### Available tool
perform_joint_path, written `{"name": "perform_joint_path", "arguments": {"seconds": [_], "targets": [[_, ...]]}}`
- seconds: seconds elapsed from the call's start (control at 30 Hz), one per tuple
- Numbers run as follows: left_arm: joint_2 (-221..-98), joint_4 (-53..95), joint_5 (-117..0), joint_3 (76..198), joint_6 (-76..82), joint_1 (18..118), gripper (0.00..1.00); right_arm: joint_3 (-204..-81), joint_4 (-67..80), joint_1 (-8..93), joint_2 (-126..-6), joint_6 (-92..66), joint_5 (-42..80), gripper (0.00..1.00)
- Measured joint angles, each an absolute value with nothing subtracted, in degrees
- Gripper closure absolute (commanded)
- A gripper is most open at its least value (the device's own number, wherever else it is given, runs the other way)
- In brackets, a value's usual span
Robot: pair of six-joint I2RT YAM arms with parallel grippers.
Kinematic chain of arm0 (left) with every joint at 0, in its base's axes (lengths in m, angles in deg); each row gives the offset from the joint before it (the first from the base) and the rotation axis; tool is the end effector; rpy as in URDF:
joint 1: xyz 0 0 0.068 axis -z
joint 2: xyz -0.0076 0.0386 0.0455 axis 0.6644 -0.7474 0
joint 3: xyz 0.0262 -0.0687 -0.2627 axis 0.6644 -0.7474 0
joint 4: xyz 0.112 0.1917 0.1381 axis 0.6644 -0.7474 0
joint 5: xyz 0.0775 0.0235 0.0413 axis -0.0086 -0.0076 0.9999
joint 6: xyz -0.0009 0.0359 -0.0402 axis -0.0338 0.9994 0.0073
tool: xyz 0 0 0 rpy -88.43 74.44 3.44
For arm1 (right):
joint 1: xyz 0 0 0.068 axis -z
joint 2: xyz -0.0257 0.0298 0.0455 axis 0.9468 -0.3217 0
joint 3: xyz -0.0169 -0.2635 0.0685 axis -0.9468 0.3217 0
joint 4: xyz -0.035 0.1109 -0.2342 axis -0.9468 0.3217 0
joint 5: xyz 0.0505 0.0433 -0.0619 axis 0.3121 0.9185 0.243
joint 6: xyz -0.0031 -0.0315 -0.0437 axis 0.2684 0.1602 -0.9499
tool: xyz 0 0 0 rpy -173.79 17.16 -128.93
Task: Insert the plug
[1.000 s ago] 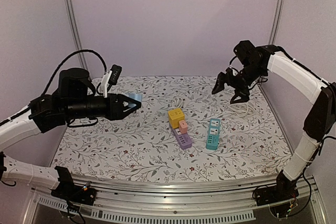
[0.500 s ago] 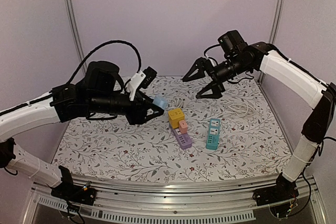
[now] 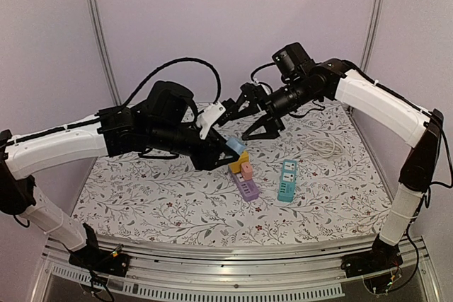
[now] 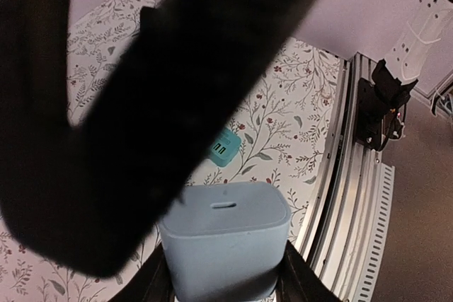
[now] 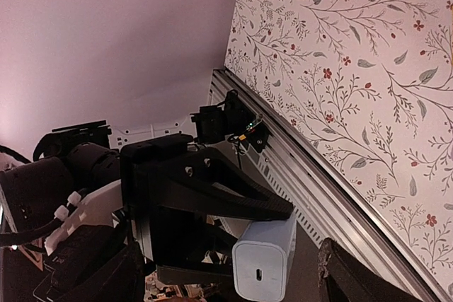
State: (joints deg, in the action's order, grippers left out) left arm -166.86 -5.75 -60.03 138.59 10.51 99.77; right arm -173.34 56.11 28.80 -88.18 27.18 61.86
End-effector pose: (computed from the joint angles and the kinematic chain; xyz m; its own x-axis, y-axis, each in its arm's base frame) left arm 0.1682 -0.2817 0.3369 -0.3616 0.4339 -0.8252 0.8858 0.4360 -0.1588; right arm 0.2676 0.2819 0.3735 -0.9664 -0.2504 -0.0587 -0.1677 0.4404 0.8820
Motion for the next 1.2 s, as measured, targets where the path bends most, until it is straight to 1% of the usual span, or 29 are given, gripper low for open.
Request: {"name": "perform_joint_path", "arguments": {"seconds": [0.27, 0.53, 0.8, 1.2], "targets": [[-166.97, -5.64, -60.32, 138.83, 9.83, 99.79, 0.89, -170.28, 55.89, 28.38, -88.16, 26.11, 63.52, 0.28], [-167.69, -5.53, -60.25, 138.94, 8.78, 99.77, 0.89, -169.56, 56.81, 27.75, -88.16, 24.42, 63.83, 0.33], [-169.22, -5.62, -60.36, 139.00, 7.87, 99.77, 0.88, -167.92, 58.32, 26.70, -88.18, 22.89, 63.92, 0.45], [-169.24, -5.58, -60.32, 139.00, 6.86, 99.79, 0.88, -167.35, 58.76, 26.66, -88.18, 21.67, 63.89, 0.51]]}}
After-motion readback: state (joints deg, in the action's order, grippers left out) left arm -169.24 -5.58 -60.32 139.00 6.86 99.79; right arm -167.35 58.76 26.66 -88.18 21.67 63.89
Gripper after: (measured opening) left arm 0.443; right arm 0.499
